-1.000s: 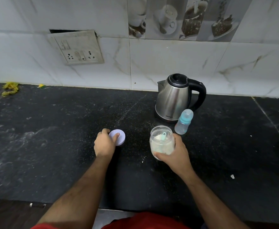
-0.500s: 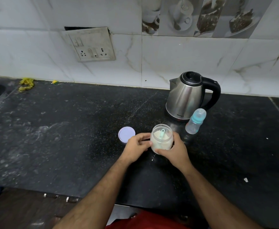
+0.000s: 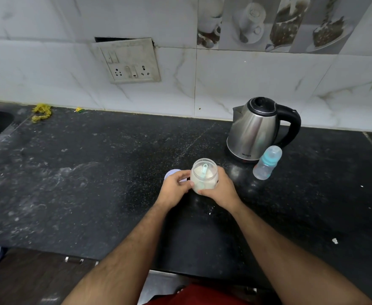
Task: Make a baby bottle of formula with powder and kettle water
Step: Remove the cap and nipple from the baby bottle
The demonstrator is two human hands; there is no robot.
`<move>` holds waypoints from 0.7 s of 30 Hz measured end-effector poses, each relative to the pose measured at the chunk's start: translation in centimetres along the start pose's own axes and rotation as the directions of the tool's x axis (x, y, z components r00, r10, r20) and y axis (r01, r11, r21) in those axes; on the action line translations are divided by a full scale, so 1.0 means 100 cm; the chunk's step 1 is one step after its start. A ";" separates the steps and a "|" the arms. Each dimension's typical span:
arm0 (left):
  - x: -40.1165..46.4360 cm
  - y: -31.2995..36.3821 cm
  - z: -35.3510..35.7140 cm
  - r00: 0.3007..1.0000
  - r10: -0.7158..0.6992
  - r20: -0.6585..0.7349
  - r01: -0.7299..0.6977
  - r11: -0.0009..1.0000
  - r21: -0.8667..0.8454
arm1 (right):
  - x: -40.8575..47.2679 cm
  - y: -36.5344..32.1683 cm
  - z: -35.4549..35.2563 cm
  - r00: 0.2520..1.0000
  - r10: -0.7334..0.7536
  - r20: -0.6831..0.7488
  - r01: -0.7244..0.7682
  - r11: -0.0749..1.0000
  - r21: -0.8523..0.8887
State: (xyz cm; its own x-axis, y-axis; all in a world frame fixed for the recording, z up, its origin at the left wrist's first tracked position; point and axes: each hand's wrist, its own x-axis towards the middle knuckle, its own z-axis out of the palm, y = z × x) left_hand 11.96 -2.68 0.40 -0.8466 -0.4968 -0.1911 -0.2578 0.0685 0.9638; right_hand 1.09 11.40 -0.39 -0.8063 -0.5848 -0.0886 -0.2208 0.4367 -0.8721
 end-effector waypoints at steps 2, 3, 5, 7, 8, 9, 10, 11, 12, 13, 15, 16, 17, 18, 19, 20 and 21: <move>0.003 0.001 -0.003 1.000 0.007 -0.007 -0.007 1.000 0.014 | 0.003 -0.003 0.001 1.000 0.007 0.012 -0.007 1.000 0.002; 0.004 0.001 -0.004 1.000 0.005 -0.016 -0.004 1.000 0.025 | 0.004 -0.004 0.002 1.000 0.013 0.019 -0.013 1.000 0.002; 0.005 0.000 -0.007 1.000 -0.010 -0.027 0.011 0.999 0.038 | 0.005 -0.007 0.004 0.999 0.027 0.026 -0.027 1.000 -0.005; 0.005 -0.001 -0.008 0.999 -0.014 -0.034 0.015 0.999 0.045 | 0.004 -0.009 0.005 0.999 0.031 0.026 -0.031 1.000 -0.006; 0.004 -0.001 -0.008 0.999 -0.008 -0.036 0.009 0.999 0.045 | 0.003 -0.011 0.005 0.999 0.027 0.025 -0.027 1.000 -0.006; 0.003 0.000 -0.009 0.999 0.000 -0.033 0.002 0.999 0.046 | 0.003 -0.012 0.005 0.999 0.025 0.025 -0.025 1.000 -0.006; 0.002 0.000 -0.009 1.000 0.008 -0.028 -0.007 0.999 0.047 | 0.003 -0.013 0.005 0.999 0.025 0.025 -0.024 1.000 -0.009; 0.002 0.000 -0.009 1.000 0.013 -0.024 -0.012 0.999 0.052 | 0.002 -0.014 0.004 1.000 0.020 0.024 -0.020 1.000 -0.013; 0.002 0.000 -0.009 1.000 0.017 -0.025 -0.016 0.998 0.055 | 0.002 -0.015 0.003 1.000 0.018 0.023 -0.017 1.000 -0.020; 0.001 0.000 -0.008 0.999 0.021 -0.036 -0.019 0.998 0.060 | 0.002 -0.014 0.002 0.999 0.022 0.028 -0.021 0.999 -0.031; -0.001 -0.003 -0.006 0.993 0.036 -0.116 -0.026 0.996 0.080 | 0.001 -0.012 -0.001 0.997 0.057 0.049 -0.054 0.997 -0.058; -0.003 -0.005 -0.003 0.983 0.049 -0.179 -0.032 0.994 0.100 | -0.001 -0.009 -0.003 0.995 0.082 0.048 -0.079 0.994 -0.077; -0.007 -0.008 -0.001 0.970 0.067 -0.236 -0.040 0.992 0.118 | -0.003 -0.007 -0.005 0.993 0.112 0.036 -0.108 0.990 -0.088; -0.012 -0.010 0.003 0.958 0.083 -0.273 -0.048 0.990 0.132 | -0.005 -0.003 -0.008 0.992 0.129 0.014 -0.127 0.987 -0.094; -0.017 -0.013 0.008 0.953 0.094 -0.288 -0.055 0.988 0.142 | -0.007 0.002 -0.010 0.991 0.131 -0.016 -0.132 0.986 -0.106; -0.023 -0.015 0.014 0.953 0.106 -0.285 -0.065 0.987 0.149 | -0.009 0.006 -0.013 0.992 0.121 -0.047 -0.126 0.984 -0.127; -0.028 -0.017 0.022 0.956 0.120 -0.269 -0.081 0.985 0.149 | -0.012 0.011 -0.016 0.991 0.107 -0.080 -0.118 0.982 -0.146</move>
State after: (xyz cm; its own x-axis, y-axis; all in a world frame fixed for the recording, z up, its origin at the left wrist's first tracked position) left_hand 13.79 0.50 -1.11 -0.7145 -0.6994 -0.0172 -0.2547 0.2372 0.9375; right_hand 0.97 13.64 -0.48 -0.8669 -0.4776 -0.1428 -0.2016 0.5980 -0.7757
